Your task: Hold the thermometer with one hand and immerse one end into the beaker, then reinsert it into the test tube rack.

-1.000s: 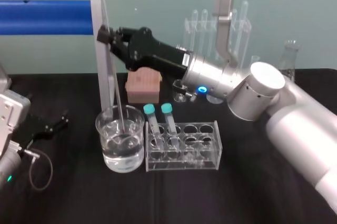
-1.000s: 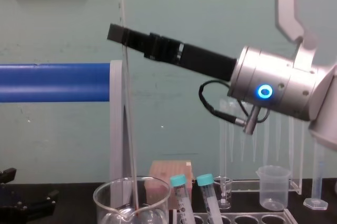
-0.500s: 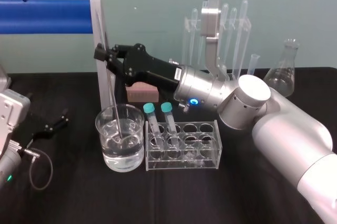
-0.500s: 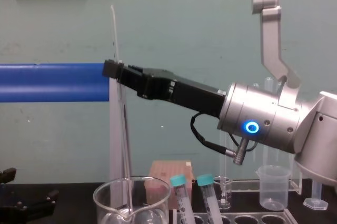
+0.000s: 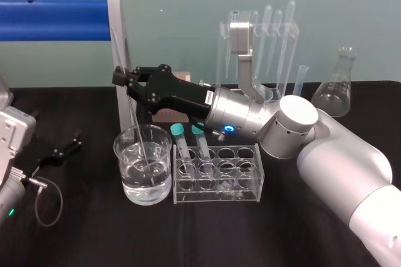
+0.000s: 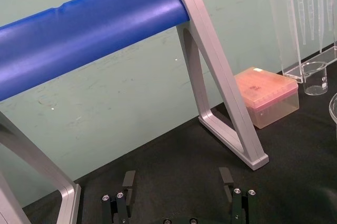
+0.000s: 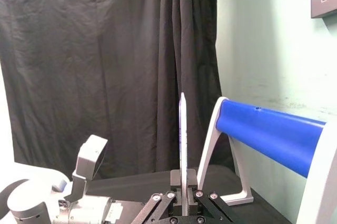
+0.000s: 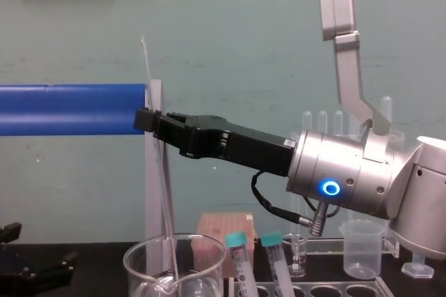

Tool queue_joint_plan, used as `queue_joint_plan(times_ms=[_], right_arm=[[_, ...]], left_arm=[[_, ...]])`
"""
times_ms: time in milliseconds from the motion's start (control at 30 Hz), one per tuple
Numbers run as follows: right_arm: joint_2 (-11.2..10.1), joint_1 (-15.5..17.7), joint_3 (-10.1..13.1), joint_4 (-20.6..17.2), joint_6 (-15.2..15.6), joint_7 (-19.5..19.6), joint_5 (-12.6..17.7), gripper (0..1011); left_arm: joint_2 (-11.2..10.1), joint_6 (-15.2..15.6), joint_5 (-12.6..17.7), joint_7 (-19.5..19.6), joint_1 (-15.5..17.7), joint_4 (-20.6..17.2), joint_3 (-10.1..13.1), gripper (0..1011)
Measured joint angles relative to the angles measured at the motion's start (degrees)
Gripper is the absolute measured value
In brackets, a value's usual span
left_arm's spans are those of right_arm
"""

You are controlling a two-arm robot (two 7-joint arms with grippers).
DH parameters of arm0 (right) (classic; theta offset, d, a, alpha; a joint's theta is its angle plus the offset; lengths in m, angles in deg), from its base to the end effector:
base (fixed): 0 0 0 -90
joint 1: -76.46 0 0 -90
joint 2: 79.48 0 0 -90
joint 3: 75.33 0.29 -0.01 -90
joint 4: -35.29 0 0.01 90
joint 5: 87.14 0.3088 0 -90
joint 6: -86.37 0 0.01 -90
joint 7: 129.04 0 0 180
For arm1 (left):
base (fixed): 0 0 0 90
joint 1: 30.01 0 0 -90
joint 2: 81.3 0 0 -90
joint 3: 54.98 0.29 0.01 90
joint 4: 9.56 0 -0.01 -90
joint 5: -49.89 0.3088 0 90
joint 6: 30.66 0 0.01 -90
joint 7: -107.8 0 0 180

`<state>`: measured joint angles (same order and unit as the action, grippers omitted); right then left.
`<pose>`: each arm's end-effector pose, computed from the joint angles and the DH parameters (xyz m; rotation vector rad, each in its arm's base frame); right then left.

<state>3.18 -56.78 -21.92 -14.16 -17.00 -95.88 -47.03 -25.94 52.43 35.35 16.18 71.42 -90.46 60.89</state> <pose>0.4997 0.0803 -0.2409 0.2340 -0.0356 -0.2327 0.3581 0.0826 -0.3023 0.3045 -0.2851 1.2478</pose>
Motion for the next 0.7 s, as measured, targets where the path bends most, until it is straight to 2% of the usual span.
queue_joint_plan(times_ms=[700], right_arm=[[-0.35, 0.96, 0.53, -1.31, 1.29, -0.16, -1.67, 57]], left_arm=[[0.00, 0.00, 0.00, 0.00, 0.00, 0.00, 0.00, 1008]])
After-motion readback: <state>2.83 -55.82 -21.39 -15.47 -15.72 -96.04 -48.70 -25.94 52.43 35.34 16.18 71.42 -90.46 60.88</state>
